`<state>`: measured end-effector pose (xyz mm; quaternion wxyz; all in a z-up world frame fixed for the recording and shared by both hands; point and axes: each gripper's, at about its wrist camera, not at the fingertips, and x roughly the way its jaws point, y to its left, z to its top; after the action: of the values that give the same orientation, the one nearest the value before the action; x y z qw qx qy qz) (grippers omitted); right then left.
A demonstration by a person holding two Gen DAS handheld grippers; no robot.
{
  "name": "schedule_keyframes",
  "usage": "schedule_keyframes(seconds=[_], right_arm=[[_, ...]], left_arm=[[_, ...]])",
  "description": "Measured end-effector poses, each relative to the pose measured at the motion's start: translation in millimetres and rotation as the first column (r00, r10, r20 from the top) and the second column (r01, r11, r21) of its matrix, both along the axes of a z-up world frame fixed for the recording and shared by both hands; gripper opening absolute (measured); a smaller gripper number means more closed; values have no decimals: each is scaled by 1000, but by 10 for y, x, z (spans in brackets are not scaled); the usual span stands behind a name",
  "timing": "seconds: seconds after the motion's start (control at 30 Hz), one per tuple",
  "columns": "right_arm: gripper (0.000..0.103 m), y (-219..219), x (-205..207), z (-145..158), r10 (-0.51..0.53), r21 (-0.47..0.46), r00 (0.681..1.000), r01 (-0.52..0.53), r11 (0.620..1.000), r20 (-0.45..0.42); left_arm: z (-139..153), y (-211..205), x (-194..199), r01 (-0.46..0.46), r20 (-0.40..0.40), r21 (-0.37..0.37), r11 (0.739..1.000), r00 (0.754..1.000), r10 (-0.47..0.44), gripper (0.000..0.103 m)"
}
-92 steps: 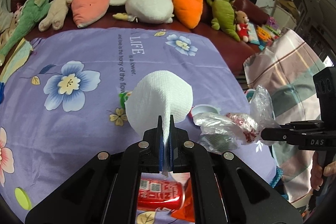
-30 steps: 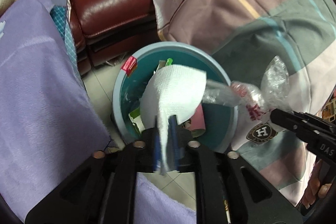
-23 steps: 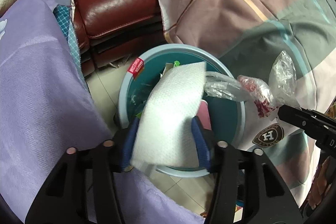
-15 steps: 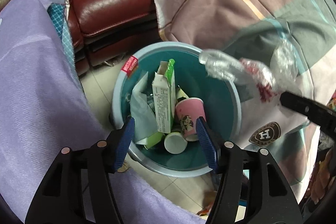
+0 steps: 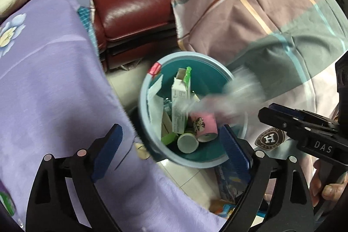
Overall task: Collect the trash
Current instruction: 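Carry tissue and plastic bag over the wastebasket and open both tools, then move both tools back over the trash on the cloth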
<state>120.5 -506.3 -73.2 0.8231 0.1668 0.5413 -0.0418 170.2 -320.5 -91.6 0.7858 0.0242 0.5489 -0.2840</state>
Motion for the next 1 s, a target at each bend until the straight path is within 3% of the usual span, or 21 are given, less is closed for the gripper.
schedule_keyframes(seconds=[0.2,0.3,0.63,1.0], right_arm=[[70,49,-91,147,-19,3,1000,18,1000,23],[77,72,-181,251,-25,-16,999,26,1000,33],[78,415,-502,540,-4,-21,998,6,1000,67],[80,983,-652,697,42,-2,996,-42,999,82]], left_arm=[[150,154,-108,-6,25,-4,1000,1000,6,91],[231,211,-174,-8,37,-7,1000,999,8,91],[560,657,-518,-26,99,-31,999,995,29,91],[752,1586,-811,-98,152,-22,995,983,101,94]])
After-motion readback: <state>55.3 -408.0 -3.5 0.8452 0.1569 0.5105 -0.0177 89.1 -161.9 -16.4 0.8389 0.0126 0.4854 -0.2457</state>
